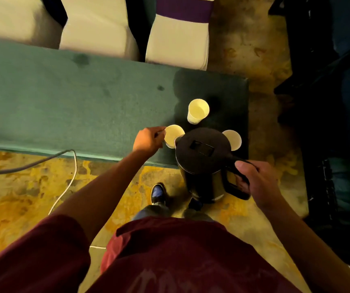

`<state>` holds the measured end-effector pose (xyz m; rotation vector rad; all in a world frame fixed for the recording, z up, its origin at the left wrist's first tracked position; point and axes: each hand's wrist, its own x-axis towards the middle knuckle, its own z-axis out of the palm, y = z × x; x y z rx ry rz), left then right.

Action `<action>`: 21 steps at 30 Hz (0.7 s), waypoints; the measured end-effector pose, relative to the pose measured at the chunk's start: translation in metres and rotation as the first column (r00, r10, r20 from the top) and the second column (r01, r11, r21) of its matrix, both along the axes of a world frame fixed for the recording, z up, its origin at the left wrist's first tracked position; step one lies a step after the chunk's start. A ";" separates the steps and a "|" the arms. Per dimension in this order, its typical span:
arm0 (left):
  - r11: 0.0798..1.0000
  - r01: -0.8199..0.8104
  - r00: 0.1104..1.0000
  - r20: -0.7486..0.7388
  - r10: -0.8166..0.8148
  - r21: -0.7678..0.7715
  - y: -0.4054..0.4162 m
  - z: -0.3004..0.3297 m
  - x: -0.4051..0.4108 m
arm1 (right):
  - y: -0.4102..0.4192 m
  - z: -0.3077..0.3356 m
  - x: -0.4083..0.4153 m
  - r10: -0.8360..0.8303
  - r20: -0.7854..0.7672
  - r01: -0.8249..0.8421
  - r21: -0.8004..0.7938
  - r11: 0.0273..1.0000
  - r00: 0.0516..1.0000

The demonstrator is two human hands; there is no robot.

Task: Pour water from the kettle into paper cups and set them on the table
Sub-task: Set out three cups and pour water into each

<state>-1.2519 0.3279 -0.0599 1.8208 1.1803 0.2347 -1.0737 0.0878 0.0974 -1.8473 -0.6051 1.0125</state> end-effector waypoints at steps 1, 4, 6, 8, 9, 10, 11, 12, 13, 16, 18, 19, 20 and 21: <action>1.000 0.010 1.000 -0.004 -0.010 0.000 0.001 0.000 0.000 | -0.001 -0.002 0.000 -0.007 0.004 0.007 -0.006 1.000 1.000; 0.999 0.046 0.999 -0.014 -0.046 0.006 0.004 0.003 0.001 | -0.002 -0.005 0.001 0.004 0.018 -0.003 -0.040 0.999 1.000; 0.998 0.060 0.998 -0.023 -0.060 0.010 0.005 0.005 0.004 | -0.002 -0.005 0.002 0.015 0.046 -0.012 -0.061 0.998 0.999; 0.998 0.067 0.997 -0.026 -0.067 0.016 0.005 0.007 0.007 | -0.002 -0.005 0.002 0.028 0.074 -0.023 -0.077 0.997 0.997; 0.997 0.069 0.997 -0.020 -0.068 0.020 0.004 0.008 0.008 | -0.002 -0.004 0.002 0.033 0.082 -0.026 -0.085 0.996 0.996; 0.997 0.071 0.997 -0.014 -0.071 0.027 0.004 0.009 0.009 | -0.002 -0.004 0.003 0.035 0.089 -0.026 -0.096 0.995 0.995; 0.997 0.074 0.997 -0.013 -0.073 0.035 0.004 0.010 0.009 | -0.001 -0.004 0.003 0.037 0.095 -0.026 -0.109 0.994 0.995; 0.996 0.077 0.997 -0.014 -0.076 0.041 0.004 0.011 0.009 | 0.001 -0.004 0.003 0.038 0.093 -0.027 -0.119 0.993 0.995; 0.996 0.078 0.997 -0.015 -0.077 0.043 0.003 0.011 0.008 | 0.002 -0.005 0.003 0.041 0.084 -0.030 -0.128 0.991 0.996; 0.995 0.084 0.996 -0.016 -0.084 0.044 0.003 0.010 0.008 | 0.006 -0.006 0.002 0.048 0.064 -0.038 -0.145 0.989 0.997; 0.995 0.092 0.996 -0.009 -0.092 0.039 0.003 0.009 0.007 | 0.008 -0.007 0.000 0.050 0.046 -0.042 -0.150 0.988 0.998; 0.995 0.091 0.996 -0.002 -0.091 0.034 0.003 0.009 0.006 | 0.010 -0.007 -0.001 0.052 0.039 -0.045 -0.154 0.987 0.998; 0.996 0.087 0.996 0.003 -0.087 0.030 0.004 0.009 0.006 | 0.011 -0.007 -0.002 0.051 0.032 -0.046 -0.158 0.986 0.998; 0.996 0.081 0.997 0.006 -0.081 0.026 0.004 0.008 0.005 | 0.013 -0.008 -0.002 0.050 0.020 -0.047 -0.161 0.986 0.999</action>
